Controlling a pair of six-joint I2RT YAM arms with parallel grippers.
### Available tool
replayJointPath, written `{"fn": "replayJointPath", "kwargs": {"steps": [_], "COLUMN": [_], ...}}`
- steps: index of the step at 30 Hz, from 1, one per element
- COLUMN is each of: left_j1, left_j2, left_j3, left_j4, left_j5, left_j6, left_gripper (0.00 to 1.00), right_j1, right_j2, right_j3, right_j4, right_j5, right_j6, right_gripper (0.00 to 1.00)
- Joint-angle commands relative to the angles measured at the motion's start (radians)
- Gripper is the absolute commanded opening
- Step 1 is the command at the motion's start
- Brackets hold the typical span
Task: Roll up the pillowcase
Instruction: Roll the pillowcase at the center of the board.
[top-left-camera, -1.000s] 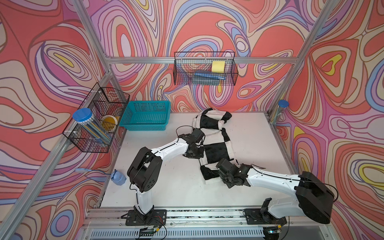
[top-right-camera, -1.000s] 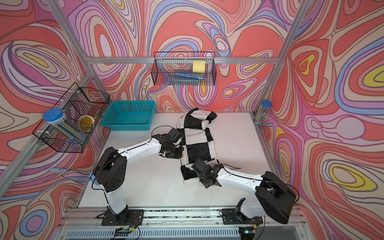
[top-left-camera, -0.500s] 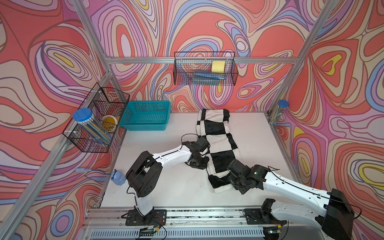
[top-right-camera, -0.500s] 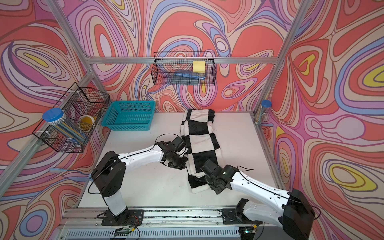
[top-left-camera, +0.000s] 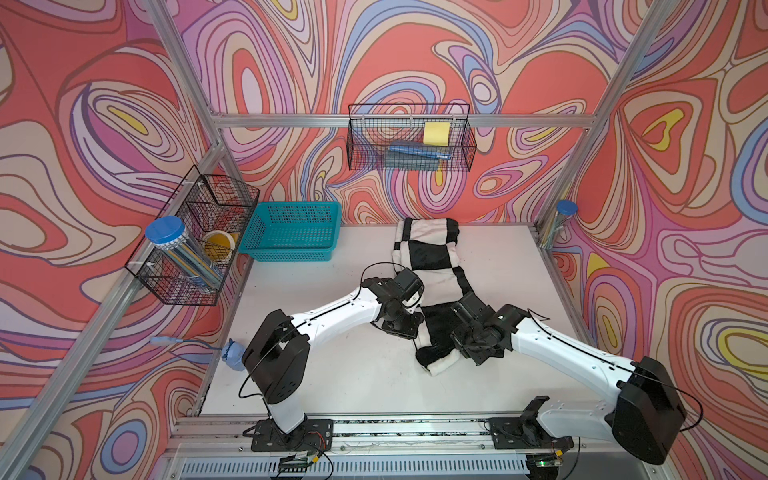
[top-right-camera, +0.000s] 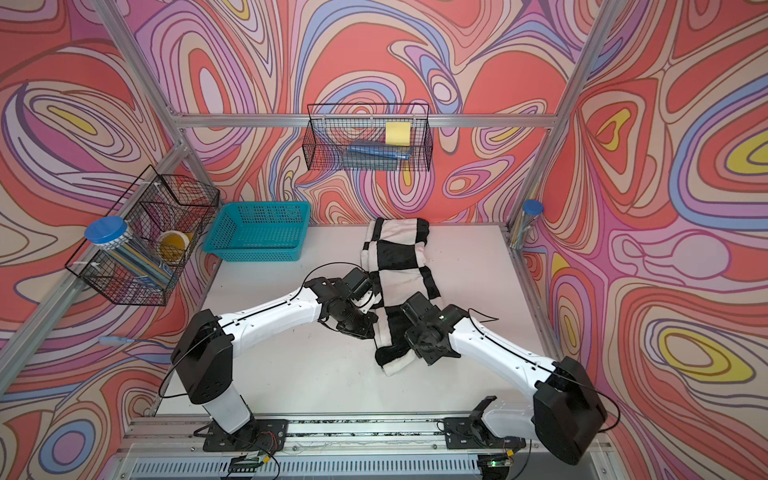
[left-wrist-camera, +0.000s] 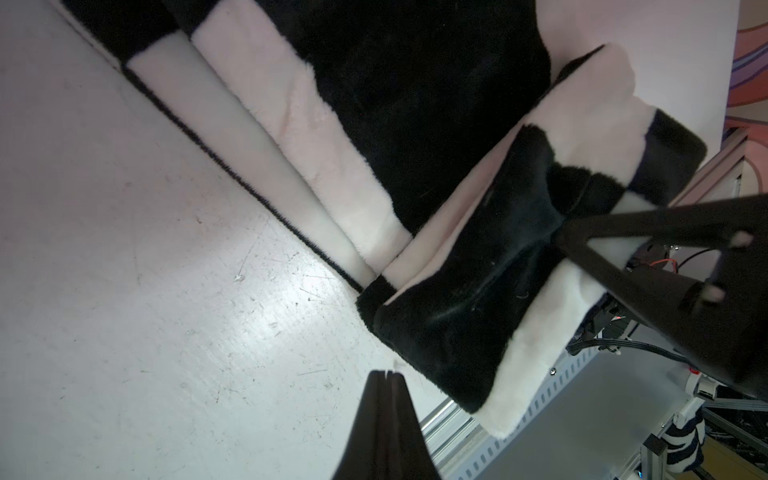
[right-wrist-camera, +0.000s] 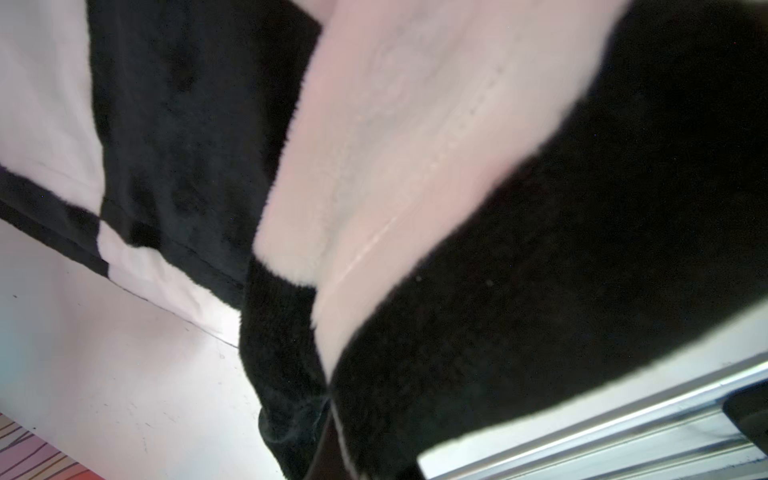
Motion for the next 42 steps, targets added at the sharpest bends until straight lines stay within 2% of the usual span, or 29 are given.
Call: {"fn": "replayJointPath", "kwargs": {"steps": [1, 4, 6, 9, 12, 18, 22, 27, 29, 32, 37, 42], "left_j1": [-0.016, -0.038, -0.053, -0.073, -0.084, -0.088, -0.088, -0.086, -0.086, -0.083, -0.079, -0.077], "left_j2": [0.0, -0.019, -0.041, -0.059, -0.057, -0.034, 0.043, 0.207, 0.202, 0.194, 0.255, 0.287], "left_j3": [0.039, 0.06, 0.066, 0.076, 0.067, 0.048, 0.054, 0.13, 0.08, 0.055, 0.093, 0.128], "left_j4": [-0.065, -0.096, -0.096, -0.083, -0.04, 0.099, 0.161, 0.152, 0.216, 0.263, 0.211, 0.174], "left_j5": [0.054, 0.073, 0.08, 0.096, 0.096, 0.051, -0.094, -0.202, -0.293, -0.37, -0.361, -0.328], "left_j6": [0.051, 0.074, 0.074, 0.064, 0.034, -0.086, -0.132, -0.176, -0.22, -0.232, -0.23, -0.242], "left_gripper": [0.0, 0.0, 0.0, 0.02, 0.02, 0.0, 0.0, 0.0, 0.0, 0.0, 0.0, 0.0], "right_j1": [-0.059, -0.091, -0.103, -0.111, -0.131, -0.166, -0.167, -0.17, -0.171, -0.17, -0.192, -0.204], "right_j2": [0.07, 0.15, 0.198, 0.252, 0.289, 0.334, 0.348, 0.321, 0.322, 0.318, 0.305, 0.202], "right_j3": [0.062, 0.113, 0.141, 0.182, 0.213, 0.209, 0.173, 0.099, 0.088, 0.064, 0.088, 0.212], "right_j4": [0.026, 0.051, 0.062, 0.082, 0.108, 0.192, 0.25, 0.322, 0.334, 0.371, 0.406, 0.253], "right_j5": [-0.045, -0.073, -0.086, -0.093, -0.1, -0.107, -0.116, -0.104, -0.107, -0.104, -0.094, 0.014], "right_j6": [-0.134, -0.198, -0.226, -0.255, -0.275, -0.272, -0.232, -0.193, -0.19, -0.181, -0.205, -0.276], "right_gripper": [0.0, 0.03, 0.1, 0.25, 0.33, 0.35, 0.36, 0.37, 0.37, 0.39, 0.49, 0.57]}}
